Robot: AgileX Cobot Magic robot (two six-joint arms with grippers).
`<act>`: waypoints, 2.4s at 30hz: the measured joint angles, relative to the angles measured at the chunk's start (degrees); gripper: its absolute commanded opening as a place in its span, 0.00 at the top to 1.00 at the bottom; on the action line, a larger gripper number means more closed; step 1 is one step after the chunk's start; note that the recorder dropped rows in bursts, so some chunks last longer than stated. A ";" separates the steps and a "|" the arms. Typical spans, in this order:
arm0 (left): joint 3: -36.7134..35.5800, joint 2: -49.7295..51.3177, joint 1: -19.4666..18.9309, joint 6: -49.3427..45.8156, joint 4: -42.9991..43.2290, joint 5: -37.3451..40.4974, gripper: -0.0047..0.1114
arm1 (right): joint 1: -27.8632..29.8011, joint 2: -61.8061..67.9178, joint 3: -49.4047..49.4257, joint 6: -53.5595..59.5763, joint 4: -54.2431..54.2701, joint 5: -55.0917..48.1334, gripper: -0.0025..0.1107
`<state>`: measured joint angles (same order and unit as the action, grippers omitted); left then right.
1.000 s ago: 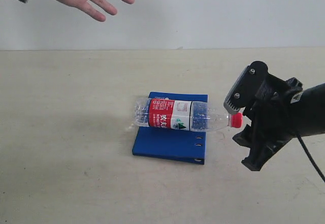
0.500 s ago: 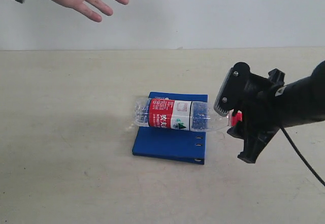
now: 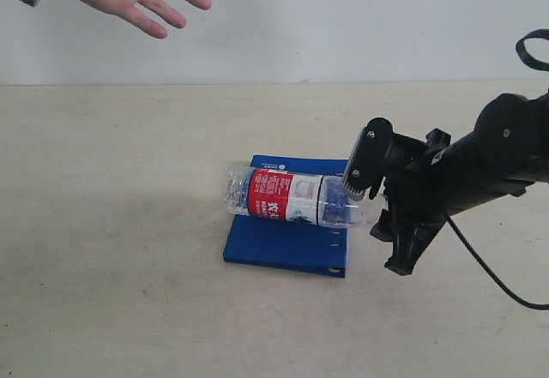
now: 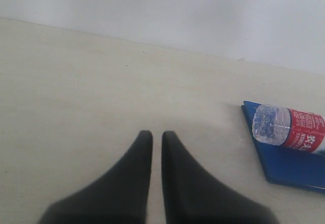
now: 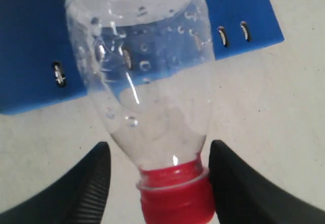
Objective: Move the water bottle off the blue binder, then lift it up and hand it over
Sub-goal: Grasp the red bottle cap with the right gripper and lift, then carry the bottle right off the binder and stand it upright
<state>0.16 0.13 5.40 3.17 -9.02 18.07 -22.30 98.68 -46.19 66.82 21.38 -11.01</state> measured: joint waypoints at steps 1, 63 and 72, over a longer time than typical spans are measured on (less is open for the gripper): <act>0.00 0.00 0.00 0.00 0.00 0.00 0.90 | 0.00 0.00 0.00 0.00 -0.16 -0.14 0.52; 0.00 0.00 0.00 0.00 0.00 0.00 0.90 | 18.15 -21.88 0.00 -25.34 -1.94 7.80 0.87; 0.00 0.00 0.00 0.00 0.00 0.00 0.90 | 18.15 -21.88 0.00 -27.21 -1.94 7.30 0.69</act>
<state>0.16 0.13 5.40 3.17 -9.02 18.07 -4.15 76.79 -46.19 39.62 19.44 -3.71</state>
